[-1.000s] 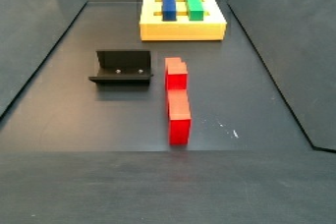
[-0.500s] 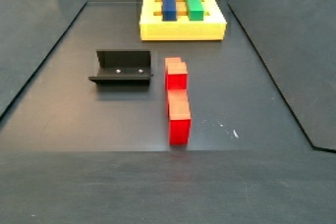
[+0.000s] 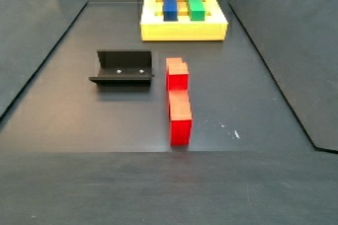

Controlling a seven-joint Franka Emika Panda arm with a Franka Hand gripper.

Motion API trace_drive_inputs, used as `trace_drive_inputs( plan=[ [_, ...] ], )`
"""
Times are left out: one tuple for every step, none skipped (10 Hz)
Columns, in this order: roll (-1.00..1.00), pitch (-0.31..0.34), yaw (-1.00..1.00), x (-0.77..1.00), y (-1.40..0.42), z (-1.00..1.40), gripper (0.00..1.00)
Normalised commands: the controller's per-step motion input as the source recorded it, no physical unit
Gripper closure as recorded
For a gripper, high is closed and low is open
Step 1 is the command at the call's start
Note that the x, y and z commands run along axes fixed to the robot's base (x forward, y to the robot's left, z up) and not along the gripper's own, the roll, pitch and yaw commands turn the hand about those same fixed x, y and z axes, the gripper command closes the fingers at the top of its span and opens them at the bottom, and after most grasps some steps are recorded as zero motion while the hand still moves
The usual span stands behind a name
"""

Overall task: Pick up the purple object. Move up. Place the purple object on the fixture. Regrasp the purple object. Move to above the board. Insert the purple object.
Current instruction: Move to above the board, then insert the purple object.

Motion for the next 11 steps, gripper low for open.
trace_drive_inputs(
  plan=[
    [-0.76, -0.030, 0.04, -0.09, 0.01, 0.01, 1.00],
    [-0.60, -0.041, 0.03, -0.07, 0.02, 0.00, 1.00],
    [-0.35, -0.042, 0.01, -0.05, 0.02, 0.00, 1.00],
    [0.00, 0.000, 0.00, 0.00, -0.01, -0.02, 1.00],
    [-0.20, -0.096, 0.02, 0.00, -0.27, -0.29, 1.00],
    [-0.27, -0.114, 0.13, 0.05, -0.49, -0.43, 1.00],
    [-0.27, -0.130, 0.11, 0.01, -0.49, -0.44, 1.00],
    [-0.23, -0.169, 0.12, 0.00, -0.49, -0.46, 1.00],
    [-0.07, -0.250, 0.13, 0.03, -0.54, -0.61, 1.00],
    [0.02, -0.270, 0.05, 0.00, -0.46, -0.70, 1.00],
    [0.12, -0.250, 0.00, 0.00, -0.31, -0.73, 1.00]
  ],
)
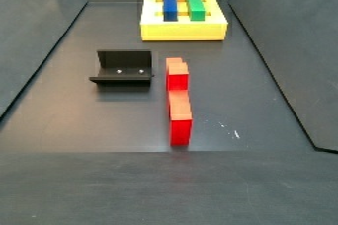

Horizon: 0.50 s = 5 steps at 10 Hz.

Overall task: Pick up the purple object. Move up. Place the purple object on the fixture. Regrasp the purple object. Move to above the board. Insert the purple object.
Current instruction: Insert the purple object.

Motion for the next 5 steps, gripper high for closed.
trace_drive_inputs(
  plan=[
    [0.17, -0.223, 0.00, 0.00, -0.21, -0.70, 1.00],
    [0.20, -0.179, 0.00, 0.00, -0.08, -0.73, 1.00],
    [0.20, -0.147, 0.00, 0.00, -0.01, -0.75, 1.00],
    [0.17, -0.100, 0.04, -0.13, 0.00, -0.45, 1.00],
    [0.12, -0.063, 0.00, -0.21, 0.00, -0.27, 1.00]
  ],
)
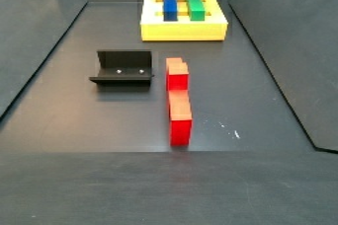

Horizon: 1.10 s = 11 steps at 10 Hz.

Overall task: Pick up the purple object. Move up. Place the purple object on the fixture. Regrasp the purple object. Move to above the board. Insert the purple object.
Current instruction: Insert the purple object.

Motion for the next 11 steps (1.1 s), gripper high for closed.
trace_drive_inputs(
  plan=[
    [0.02, -0.056, 0.03, -0.06, -0.05, -0.21, 1.00],
    [-0.06, -0.043, 0.11, 0.01, -0.20, -0.24, 1.00],
    [-0.08, -0.027, 0.11, 0.00, -0.17, -0.27, 1.00],
    [-0.06, -0.023, 0.11, 0.00, -0.12, -0.24, 1.00],
    [-0.01, 0.000, 0.11, 0.00, -0.07, -0.17, 1.00],
    [0.00, 0.000, 0.08, -0.07, -0.05, -0.08, 1.00],
    [0.00, 0.000, 0.05, -0.01, -0.11, 0.00, 1.00],
    [-0.03, -0.016, 0.04, 0.00, -0.14, 0.00, 1.00],
    [-0.03, -0.039, 0.03, 0.00, -0.14, -0.09, 1.00],
    [-0.05, -0.056, 0.01, 0.00, -0.14, -0.14, 1.00],
    [-0.06, -0.069, 0.00, 0.00, -0.04, -0.26, 1.00]
  ],
)
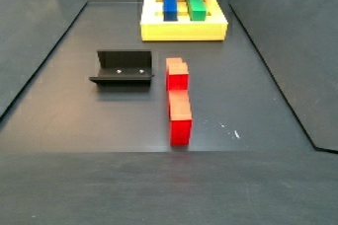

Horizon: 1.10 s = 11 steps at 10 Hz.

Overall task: Pick up the purple object. Move up. Place the purple object on the fixture. Regrasp the purple object. Move to above the board. Insert the purple object.
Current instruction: Insert the purple object.

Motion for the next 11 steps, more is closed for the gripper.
trace_drive_inputs(
  plan=[
    [-0.07, -0.070, 0.00, 0.05, 0.00, -0.33, 1.00],
    [-0.05, -0.050, 0.00, 0.05, 0.00, -0.31, 1.00],
    [-0.04, -0.027, -0.01, 0.04, 0.04, -0.24, 1.00],
    [-0.05, 0.000, -0.04, 0.08, 0.10, -0.10, 1.00],
    [-0.01, 0.000, -0.07, 0.08, 0.06, -0.03, 1.00],
    [0.00, 0.000, -0.10, 0.02, 0.02, -0.01, 1.00],
    [-0.01, -0.046, 0.00, 0.00, 0.00, -0.23, 1.00],
    [-0.14, -0.134, 0.00, 0.00, 0.00, -0.47, 1.00],
    [-0.08, -0.114, 0.00, 0.00, 0.00, -0.45, 1.00],
    [0.00, -0.079, 0.00, -0.03, 0.00, -0.37, 1.00],
    [-0.04, -0.101, 0.00, 0.00, 0.00, -0.44, 1.00]
  ],
)
